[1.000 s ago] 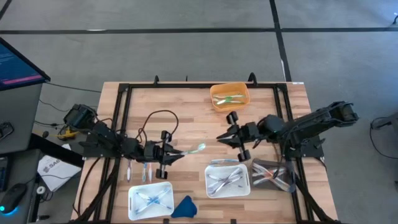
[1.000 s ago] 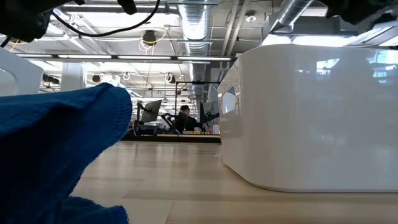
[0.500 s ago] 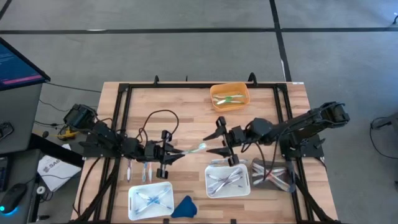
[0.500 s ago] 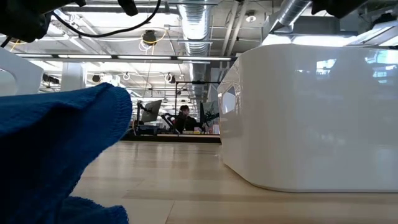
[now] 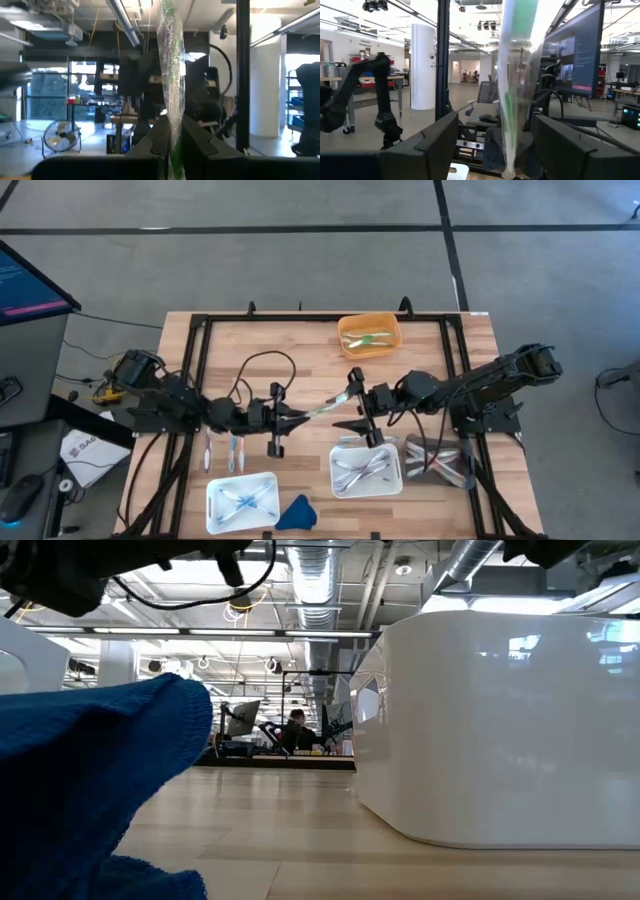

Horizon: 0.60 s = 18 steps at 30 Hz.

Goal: Pick & Place Toothbrushes
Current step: Put the green toothbrush into the yellow bin

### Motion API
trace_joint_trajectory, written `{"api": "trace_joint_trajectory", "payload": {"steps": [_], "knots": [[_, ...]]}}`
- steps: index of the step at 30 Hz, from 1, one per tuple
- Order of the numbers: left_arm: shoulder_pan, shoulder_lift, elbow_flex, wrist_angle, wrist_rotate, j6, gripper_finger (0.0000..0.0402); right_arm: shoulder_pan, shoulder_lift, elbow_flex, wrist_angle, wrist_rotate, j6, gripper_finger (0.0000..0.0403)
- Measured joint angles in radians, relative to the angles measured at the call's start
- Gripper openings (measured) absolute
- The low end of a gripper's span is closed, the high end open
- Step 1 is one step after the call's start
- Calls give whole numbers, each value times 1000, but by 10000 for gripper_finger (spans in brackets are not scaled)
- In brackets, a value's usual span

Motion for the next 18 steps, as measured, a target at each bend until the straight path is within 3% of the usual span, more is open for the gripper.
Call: {"api": "trace_joint_trajectory", "payload": {"steps": [18], "knots": [[23,97,88,8,-26,-1,16,0,0,-1,-3,7,1,242]]}}
